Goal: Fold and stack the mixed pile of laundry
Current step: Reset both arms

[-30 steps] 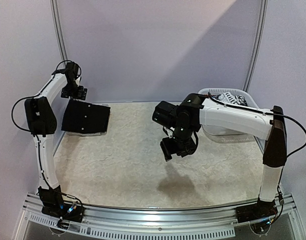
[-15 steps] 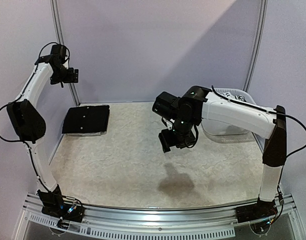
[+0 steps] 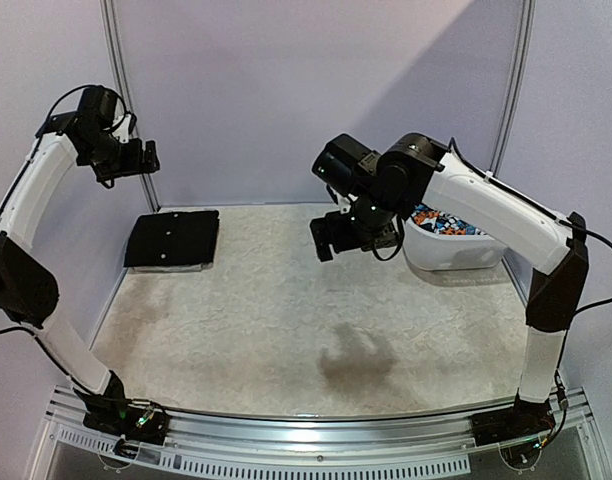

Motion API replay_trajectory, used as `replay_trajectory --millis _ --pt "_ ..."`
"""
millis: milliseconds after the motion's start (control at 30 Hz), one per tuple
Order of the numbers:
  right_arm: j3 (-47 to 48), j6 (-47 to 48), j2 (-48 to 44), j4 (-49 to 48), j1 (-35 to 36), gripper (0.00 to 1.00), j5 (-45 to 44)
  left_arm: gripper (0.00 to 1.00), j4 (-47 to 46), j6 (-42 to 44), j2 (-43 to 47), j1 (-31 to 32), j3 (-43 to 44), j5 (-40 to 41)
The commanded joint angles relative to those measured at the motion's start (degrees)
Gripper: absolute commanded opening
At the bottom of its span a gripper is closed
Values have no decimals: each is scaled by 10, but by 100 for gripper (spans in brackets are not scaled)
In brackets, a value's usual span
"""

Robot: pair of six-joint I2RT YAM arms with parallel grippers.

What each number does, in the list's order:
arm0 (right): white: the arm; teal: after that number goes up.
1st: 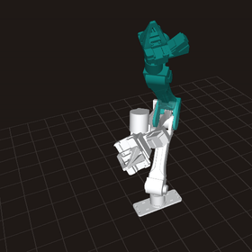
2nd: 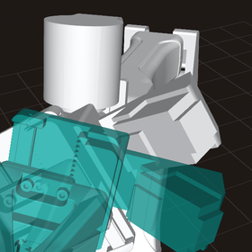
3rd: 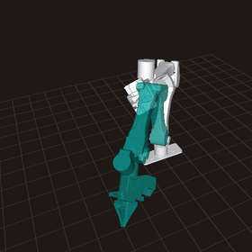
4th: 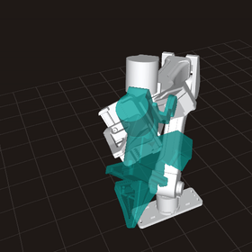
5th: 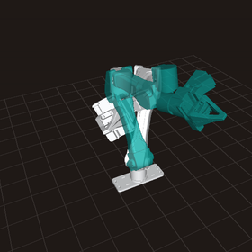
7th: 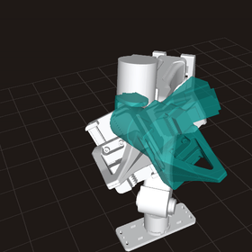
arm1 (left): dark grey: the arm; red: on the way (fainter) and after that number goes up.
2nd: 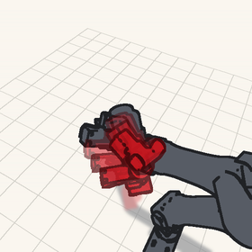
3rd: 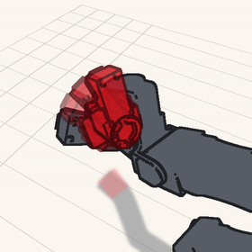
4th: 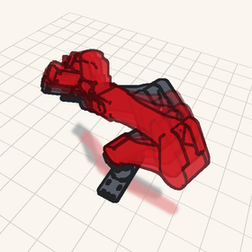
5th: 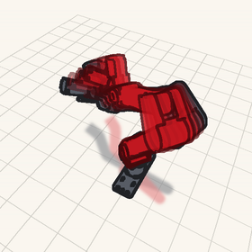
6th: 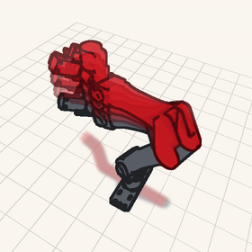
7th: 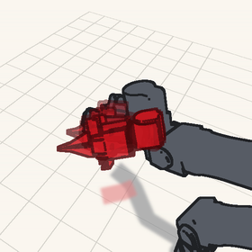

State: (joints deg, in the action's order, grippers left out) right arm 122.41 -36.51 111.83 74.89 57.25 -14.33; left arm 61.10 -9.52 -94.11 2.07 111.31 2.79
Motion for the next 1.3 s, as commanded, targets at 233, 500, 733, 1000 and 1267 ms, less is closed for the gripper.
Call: replay_trajectory --millis 233,500,733,1000,1267 --pt "-24 -26 -80 -4 -4 99 -123 100 -8 -17 186 24 -276 -83" --pt "-160 -66 -193 -80 -4 99 -201 100 -49 -63 280 79 -422 -102" --pt "-303 -135 -312 -144 -4 99 -187 100 -64 -47 336 99 -501 -91" --pt "-505 -194 -471 -254 -4 99 -152 100 -116 -55 363 103 -567 -113" --pt "-589 -197 -587 -318 -4 99 -134 100 -135 -54 371 106 -584 -120"
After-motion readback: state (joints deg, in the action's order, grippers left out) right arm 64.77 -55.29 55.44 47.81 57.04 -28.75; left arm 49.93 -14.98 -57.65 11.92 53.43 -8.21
